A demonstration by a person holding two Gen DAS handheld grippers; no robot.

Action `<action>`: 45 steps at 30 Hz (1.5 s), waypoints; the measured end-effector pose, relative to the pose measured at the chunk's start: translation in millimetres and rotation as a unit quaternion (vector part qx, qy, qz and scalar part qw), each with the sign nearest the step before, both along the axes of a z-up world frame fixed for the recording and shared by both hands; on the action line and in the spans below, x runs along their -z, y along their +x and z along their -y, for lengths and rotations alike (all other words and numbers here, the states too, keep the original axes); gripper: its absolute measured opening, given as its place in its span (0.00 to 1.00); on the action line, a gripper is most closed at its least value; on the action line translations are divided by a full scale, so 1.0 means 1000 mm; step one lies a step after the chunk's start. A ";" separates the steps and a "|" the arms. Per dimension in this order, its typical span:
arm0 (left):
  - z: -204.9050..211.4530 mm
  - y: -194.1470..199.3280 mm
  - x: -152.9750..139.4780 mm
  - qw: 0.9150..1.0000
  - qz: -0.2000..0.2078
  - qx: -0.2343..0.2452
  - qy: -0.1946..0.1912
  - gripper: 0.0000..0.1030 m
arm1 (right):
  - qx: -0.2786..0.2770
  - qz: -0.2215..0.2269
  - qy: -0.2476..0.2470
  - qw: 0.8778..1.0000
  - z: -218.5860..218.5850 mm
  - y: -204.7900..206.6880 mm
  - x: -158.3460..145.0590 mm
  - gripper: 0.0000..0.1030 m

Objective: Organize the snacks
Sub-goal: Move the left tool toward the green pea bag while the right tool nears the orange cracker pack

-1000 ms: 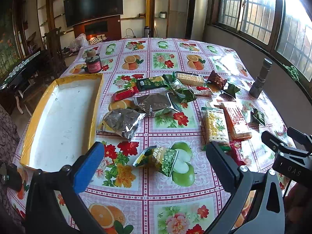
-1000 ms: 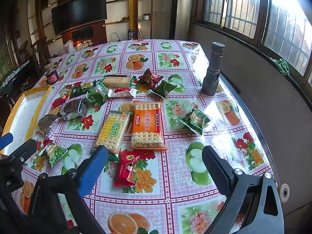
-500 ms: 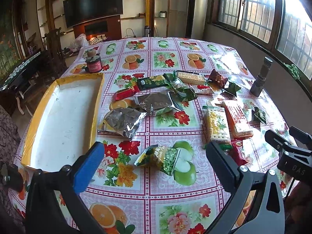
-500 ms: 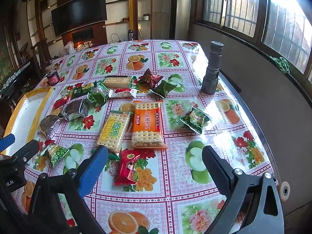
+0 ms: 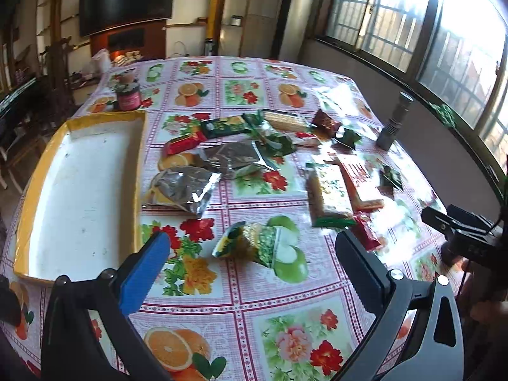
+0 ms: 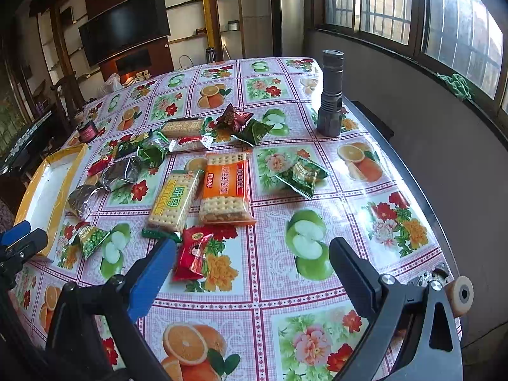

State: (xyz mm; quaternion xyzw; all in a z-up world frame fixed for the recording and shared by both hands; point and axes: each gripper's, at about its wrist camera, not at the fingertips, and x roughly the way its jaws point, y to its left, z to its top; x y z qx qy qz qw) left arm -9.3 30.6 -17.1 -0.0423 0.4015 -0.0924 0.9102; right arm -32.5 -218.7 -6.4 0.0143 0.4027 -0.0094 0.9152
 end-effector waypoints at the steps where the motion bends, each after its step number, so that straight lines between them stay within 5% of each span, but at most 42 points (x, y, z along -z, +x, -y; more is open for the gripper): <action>1: 0.002 -0.001 0.001 1.000 -0.001 0.004 0.005 1.00 | -0.002 0.000 0.000 1.000 0.000 -0.001 0.000 0.95; 17: 0.032 0.012 0.023 0.997 -0.033 0.029 0.066 1.00 | -0.017 -0.005 0.004 1.000 0.000 0.002 0.003 0.95; 26: 0.025 0.025 0.032 0.997 -0.051 0.037 0.041 1.00 | -0.023 -0.014 0.007 1.000 -0.008 0.014 0.009 0.95; 45: 0.024 0.050 0.062 0.993 -0.081 0.038 0.078 0.98 | -0.022 -0.050 0.008 0.998 -0.012 0.068 0.037 0.93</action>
